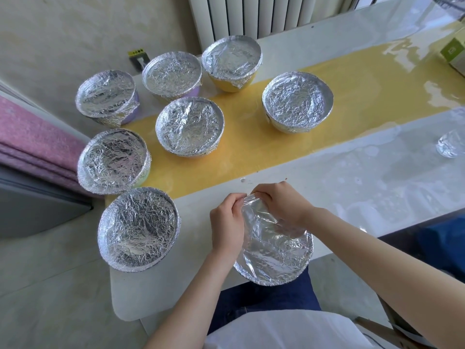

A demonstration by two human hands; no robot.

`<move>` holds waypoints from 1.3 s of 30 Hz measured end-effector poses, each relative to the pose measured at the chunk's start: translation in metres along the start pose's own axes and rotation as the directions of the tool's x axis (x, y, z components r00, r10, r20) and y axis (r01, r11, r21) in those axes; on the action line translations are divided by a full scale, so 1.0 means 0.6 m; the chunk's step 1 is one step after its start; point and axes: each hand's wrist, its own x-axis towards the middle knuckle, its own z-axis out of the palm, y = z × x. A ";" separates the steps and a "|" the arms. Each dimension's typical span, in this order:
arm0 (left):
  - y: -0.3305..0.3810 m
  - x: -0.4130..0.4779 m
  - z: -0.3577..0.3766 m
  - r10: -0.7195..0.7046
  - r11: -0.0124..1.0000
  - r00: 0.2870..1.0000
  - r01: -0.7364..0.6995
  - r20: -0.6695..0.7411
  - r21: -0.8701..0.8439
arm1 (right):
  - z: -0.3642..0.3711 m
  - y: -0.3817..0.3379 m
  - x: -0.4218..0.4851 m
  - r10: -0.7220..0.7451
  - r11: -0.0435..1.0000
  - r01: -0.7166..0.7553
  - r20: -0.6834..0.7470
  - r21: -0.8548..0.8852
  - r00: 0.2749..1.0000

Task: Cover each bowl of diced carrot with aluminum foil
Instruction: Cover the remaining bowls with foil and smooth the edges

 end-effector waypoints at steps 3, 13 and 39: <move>0.001 0.003 -0.002 0.001 1.000 1.000 -0.001 0.002 -0.020 | -0.003 0.000 0.004 0.035 0.999 -0.034 0.054 -0.012 0.998; 0.033 0.015 -0.023 0.434 0.900 0.874 -0.429 -0.219 0.072 | -0.050 -0.030 0.006 0.078 0.945 -0.050 -0.075 0.325 0.994; 0.040 0.019 -0.026 0.467 0.884 0.873 -0.461 -0.139 0.075 | -0.065 -0.034 -0.018 -0.196 0.971 0.179 -0.101 -0.159 0.975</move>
